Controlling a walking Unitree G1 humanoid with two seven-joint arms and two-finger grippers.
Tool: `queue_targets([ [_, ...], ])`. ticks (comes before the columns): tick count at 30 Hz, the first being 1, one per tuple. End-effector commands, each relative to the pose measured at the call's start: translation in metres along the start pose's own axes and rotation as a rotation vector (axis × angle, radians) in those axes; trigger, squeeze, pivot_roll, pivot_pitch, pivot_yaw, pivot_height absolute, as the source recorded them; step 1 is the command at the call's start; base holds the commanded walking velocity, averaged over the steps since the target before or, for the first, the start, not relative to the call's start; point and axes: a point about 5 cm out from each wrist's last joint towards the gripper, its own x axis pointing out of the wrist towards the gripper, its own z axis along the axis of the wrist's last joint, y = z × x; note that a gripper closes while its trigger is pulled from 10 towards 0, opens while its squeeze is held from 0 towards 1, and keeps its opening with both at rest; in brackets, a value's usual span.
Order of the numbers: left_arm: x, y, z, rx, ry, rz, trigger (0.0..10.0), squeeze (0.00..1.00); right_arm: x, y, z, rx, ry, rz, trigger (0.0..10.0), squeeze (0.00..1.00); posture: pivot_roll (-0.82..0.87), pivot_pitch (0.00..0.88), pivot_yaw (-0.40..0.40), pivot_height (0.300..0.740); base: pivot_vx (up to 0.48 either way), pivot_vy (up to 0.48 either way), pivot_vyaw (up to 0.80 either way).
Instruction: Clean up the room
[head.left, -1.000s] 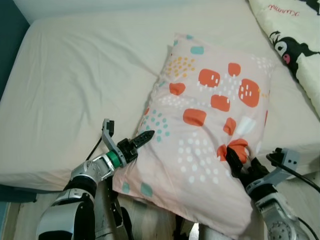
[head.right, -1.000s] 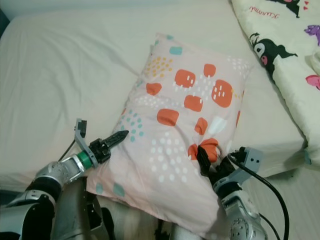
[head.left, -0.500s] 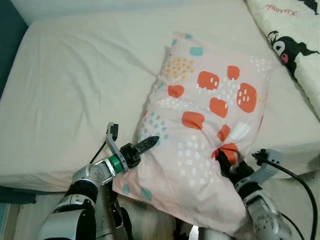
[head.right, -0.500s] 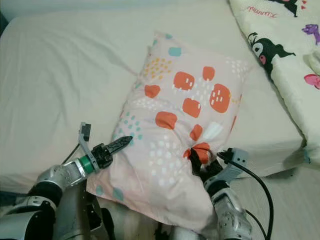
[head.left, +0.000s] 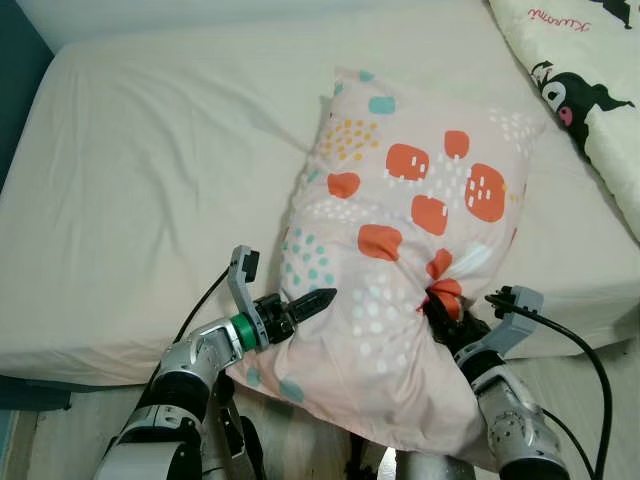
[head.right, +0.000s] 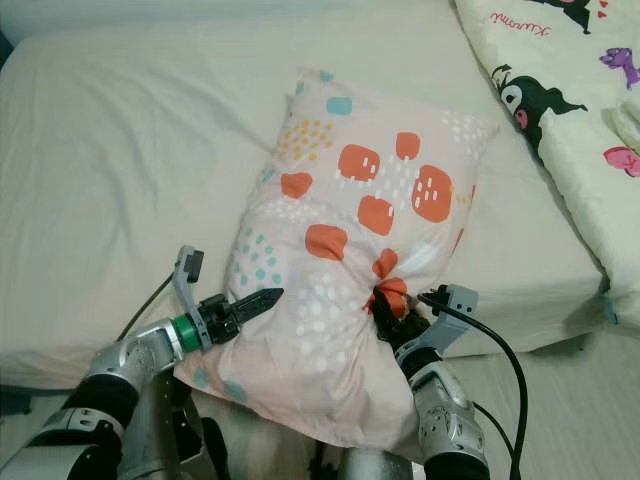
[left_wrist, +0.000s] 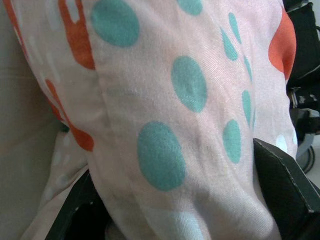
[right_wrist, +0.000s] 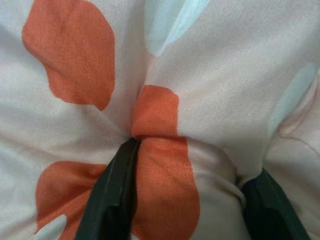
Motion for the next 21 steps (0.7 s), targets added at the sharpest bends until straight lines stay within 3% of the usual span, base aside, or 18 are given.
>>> queue_targets([
  [1,0.007,-0.003,-0.021,-0.043,0.062,-0.015,0.0,0.69,0.0,0.017,-0.033,0.048,0.131,0.068,0.0,0.0,0.02,0.242,0.093,0.552,0.0,0.0,0.0],
  [2,0.007,-0.003,-0.02,-0.037,0.058,-0.009,0.0,0.56,0.001,0.017,-0.032,0.045,0.127,0.07,0.0,0.0,0.02,0.242,0.093,0.552,0.0,0.0,0.0],
  [3,0.007,-0.002,-0.018,-0.03,0.053,-0.003,0.0,0.31,0.002,0.017,-0.031,0.042,0.122,0.073,0.0,0.0,0.02,0.241,0.093,0.552,0.0,0.0,0.0],
  [4,0.007,-0.002,-0.018,-0.03,0.053,-0.003,0.0,0.31,0.002,0.017,-0.031,0.042,0.122,0.073,0.0,0.0,0.02,0.241,0.093,0.552,0.0,0.0,0.0],
  [5,0.007,-0.002,-0.017,-0.024,0.05,0.002,0.0,0.23,0.003,0.018,-0.029,0.039,0.116,0.078,0.0,0.0,0.02,0.241,0.093,0.552,0.0,0.0,0.0],
  [8,0.006,-0.002,-0.017,-0.022,0.047,0.003,0.0,0.2,0.004,0.019,-0.028,0.035,0.112,0.082,0.0,0.0,0.02,0.241,0.093,0.552,0.0,0.0,0.0],
  [9,0.005,-0.002,-0.016,-0.011,0.045,0.005,0.0,0.0,0.005,0.02,-0.026,0.03,0.107,0.086,0.0,0.0,0.02,0.239,0.09,0.552,0.0,0.0,0.0],
  [21,0.0,-0.002,-0.011,0.049,-0.029,0.033,0.0,0.0,0.02,0.023,-0.016,-0.018,0.103,0.1,0.0,0.0,0.0,0.195,0.051,0.552,0.0,0.0,0.0],
])
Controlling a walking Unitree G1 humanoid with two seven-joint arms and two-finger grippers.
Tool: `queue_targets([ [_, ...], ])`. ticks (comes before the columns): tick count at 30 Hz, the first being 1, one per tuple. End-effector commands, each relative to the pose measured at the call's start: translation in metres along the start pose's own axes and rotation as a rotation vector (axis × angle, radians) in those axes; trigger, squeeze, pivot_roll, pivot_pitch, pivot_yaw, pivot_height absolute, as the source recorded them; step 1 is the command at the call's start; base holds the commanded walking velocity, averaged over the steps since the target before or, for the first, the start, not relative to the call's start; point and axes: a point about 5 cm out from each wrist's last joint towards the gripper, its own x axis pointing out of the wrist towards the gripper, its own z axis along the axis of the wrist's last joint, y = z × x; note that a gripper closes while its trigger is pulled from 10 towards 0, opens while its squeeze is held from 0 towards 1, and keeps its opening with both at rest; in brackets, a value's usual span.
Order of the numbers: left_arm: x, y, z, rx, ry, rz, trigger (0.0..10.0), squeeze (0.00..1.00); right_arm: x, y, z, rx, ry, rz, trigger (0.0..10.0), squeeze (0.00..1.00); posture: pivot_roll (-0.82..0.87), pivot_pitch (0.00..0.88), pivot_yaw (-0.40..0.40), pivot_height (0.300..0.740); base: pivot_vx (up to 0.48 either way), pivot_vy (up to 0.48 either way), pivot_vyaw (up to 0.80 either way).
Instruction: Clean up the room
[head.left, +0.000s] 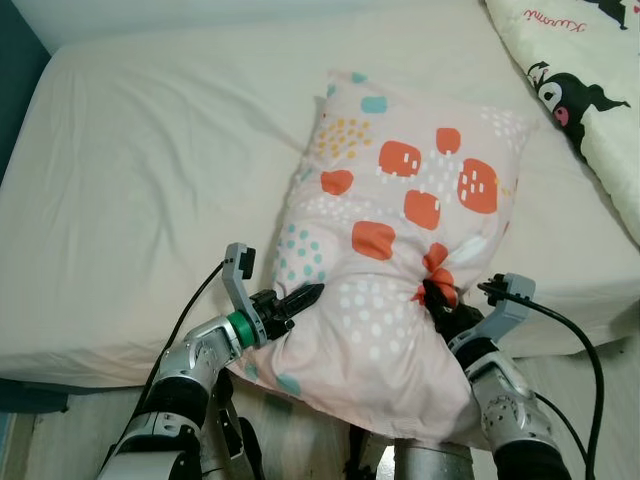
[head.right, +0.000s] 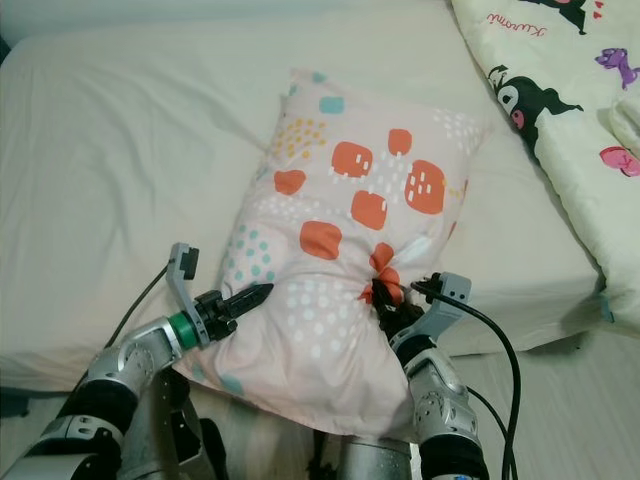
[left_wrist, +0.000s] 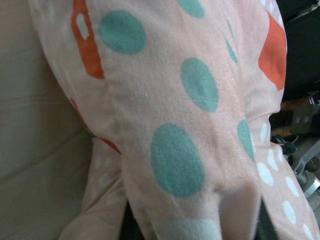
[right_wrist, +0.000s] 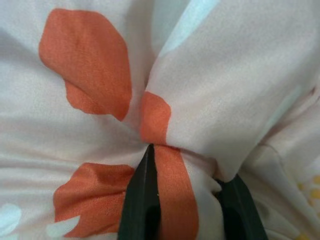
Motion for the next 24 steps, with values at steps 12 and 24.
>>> queue_targets([
  [12,-0.008,0.002,-0.014,0.029,-0.033,0.076,0.0,0.0,0.015,0.024,-0.016,-0.006,0.094,0.106,0.0,0.0,-0.01,0.141,0.011,0.552,0.0,0.0,0.0],
  [24,-0.002,-0.014,0.01,0.316,-0.124,0.144,10.0,0.0,0.035,0.058,0.014,-0.164,0.007,0.233,0.0,0.0,-0.01,0.112,-0.016,0.552,0.0,0.0,0.0],
])
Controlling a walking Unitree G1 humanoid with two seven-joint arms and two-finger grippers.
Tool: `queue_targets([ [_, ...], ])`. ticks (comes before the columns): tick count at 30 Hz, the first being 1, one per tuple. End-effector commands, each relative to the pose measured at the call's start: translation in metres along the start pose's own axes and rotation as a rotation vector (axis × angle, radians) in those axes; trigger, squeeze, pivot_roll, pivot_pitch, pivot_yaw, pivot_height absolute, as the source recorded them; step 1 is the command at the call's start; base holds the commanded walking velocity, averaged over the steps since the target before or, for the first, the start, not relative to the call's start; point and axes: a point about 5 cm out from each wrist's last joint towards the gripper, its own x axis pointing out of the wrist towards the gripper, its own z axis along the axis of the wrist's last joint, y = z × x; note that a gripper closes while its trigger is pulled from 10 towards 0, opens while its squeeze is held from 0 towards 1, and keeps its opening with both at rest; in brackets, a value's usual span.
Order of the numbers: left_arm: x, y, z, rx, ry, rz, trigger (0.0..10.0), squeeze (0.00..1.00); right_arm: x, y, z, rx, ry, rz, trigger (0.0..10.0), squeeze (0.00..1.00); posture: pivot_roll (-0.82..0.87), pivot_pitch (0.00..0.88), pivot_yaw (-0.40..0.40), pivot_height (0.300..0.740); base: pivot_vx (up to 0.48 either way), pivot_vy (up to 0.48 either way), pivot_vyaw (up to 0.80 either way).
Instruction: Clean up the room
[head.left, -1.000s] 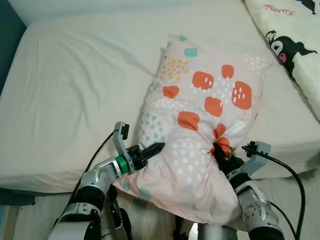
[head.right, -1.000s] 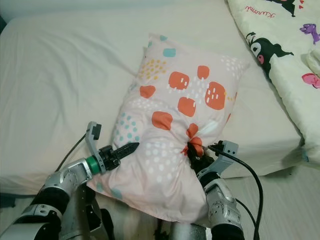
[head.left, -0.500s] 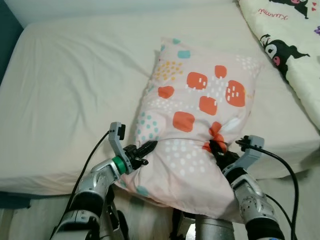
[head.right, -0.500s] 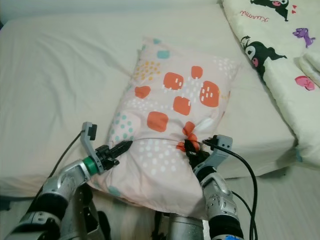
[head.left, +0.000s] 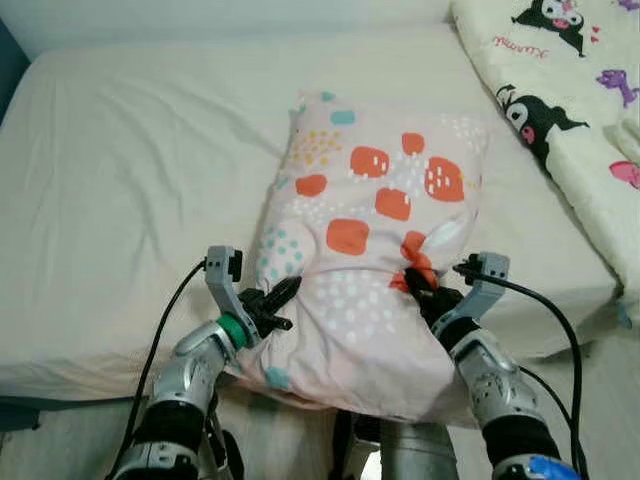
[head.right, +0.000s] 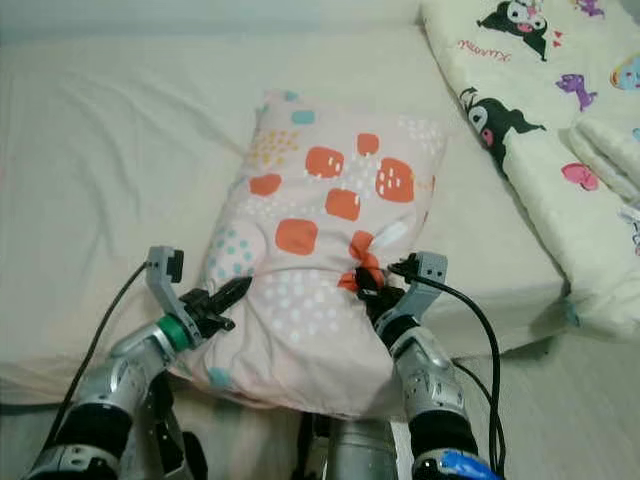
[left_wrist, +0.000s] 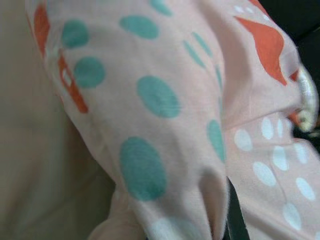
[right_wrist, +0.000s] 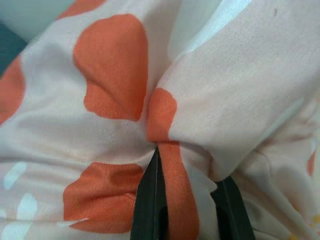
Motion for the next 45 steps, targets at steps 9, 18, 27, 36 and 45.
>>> queue_targets([
  [9,0.016,-0.016,0.027,0.268,-0.144,0.174,10.0,0.0,0.017,0.057,0.019,-0.326,-0.123,0.128,10.0,0.0,-0.02,0.085,-0.011,0.552,0.0,0.0,0.0],
  [18,0.015,-0.028,0.064,0.357,-0.333,0.23,10.0,0.0,0.016,0.07,0.035,-0.432,-0.219,0.111,10.0,0.0,-0.02,0.073,-0.01,0.552,0.0,0.0,0.0],
  [27,0.012,-0.027,0.063,0.359,-0.335,0.237,10.0,0.0,0.013,0.062,0.025,-0.483,-0.196,0.067,10.0,0.0,-0.02,0.051,-0.01,0.552,0.0,0.0,0.0],
  [36,0.01,-0.029,0.057,0.358,-0.335,0.246,10.0,0.0,0.01,0.059,0.022,-0.468,-0.19,0.039,10.0,0.0,-0.02,0.047,-0.012,0.552,0.0,0.0,0.0],
  [45,0.012,-0.03,0.057,0.411,-0.337,0.261,10.0,0.0,0.009,0.055,0.023,-0.449,-0.198,0.019,10.0,0.0,-0.02,0.051,-0.01,0.577,0.0,0.0,0.0],
])
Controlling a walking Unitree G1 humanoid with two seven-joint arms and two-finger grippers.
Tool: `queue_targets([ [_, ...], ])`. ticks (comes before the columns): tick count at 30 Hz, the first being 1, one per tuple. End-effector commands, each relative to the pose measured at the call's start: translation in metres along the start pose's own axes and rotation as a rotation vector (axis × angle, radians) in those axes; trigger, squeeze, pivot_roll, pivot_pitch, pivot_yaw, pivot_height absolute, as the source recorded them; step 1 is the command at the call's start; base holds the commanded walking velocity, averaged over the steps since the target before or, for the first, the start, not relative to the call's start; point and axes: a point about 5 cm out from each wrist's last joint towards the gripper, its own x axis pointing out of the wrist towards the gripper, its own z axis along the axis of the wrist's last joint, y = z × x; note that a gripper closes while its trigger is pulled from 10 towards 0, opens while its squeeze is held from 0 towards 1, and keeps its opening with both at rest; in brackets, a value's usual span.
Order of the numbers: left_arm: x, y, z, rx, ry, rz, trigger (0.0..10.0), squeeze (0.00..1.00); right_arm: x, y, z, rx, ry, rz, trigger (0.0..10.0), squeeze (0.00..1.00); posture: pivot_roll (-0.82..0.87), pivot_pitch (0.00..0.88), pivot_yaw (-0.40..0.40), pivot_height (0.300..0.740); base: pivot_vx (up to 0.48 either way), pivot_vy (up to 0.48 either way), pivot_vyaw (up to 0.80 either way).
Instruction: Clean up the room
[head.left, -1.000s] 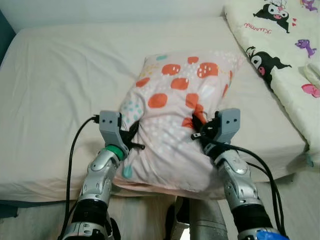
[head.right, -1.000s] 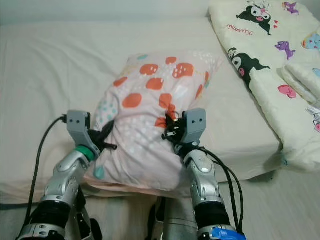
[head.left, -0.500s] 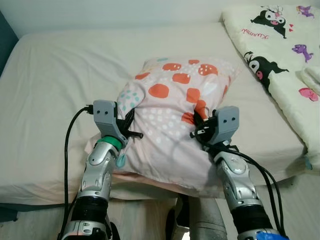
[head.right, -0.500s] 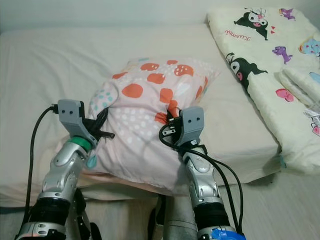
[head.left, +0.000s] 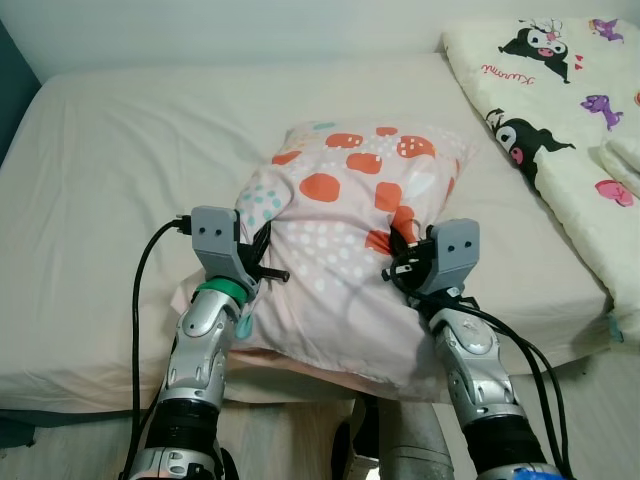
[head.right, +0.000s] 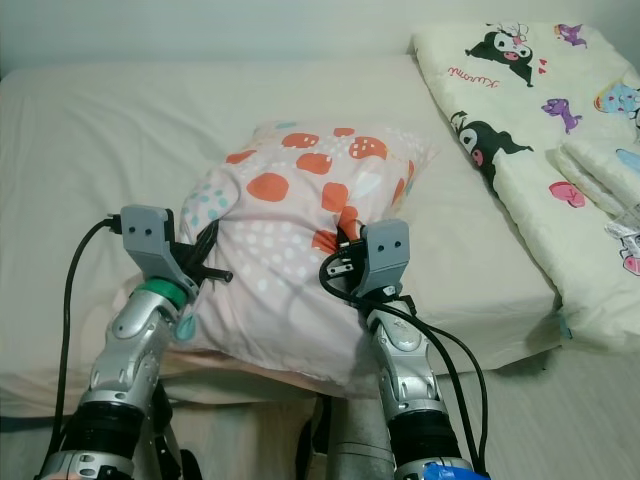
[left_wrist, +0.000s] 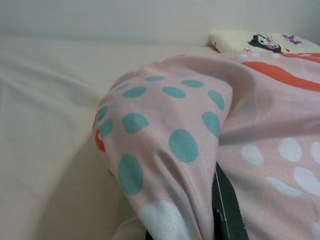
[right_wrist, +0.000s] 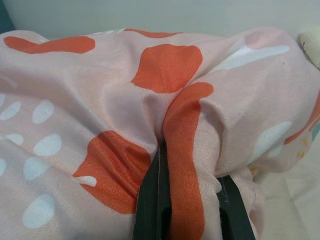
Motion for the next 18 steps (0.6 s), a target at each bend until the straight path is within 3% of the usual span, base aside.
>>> queue_targets([
  [1,0.0022,-0.0098,0.0076,0.029,-0.056,-0.04,10.0,0.0,-0.0008,0.0084,-0.0021,0.002,-0.007,0.032,10.0,0.0,-0.02,0.051,-0.01,0.582,0.0,0.0,0.0],
  [18,0.0004,-0.0109,0.005,0.04,-0.05,-0.037,10.0,0.0,0.0005,0.0086,-0.0025,0.009,-0.005,0.031,10.0,0.0,-0.01,0.065,-0.015,0.632,0.0,0.0,0.0],
])
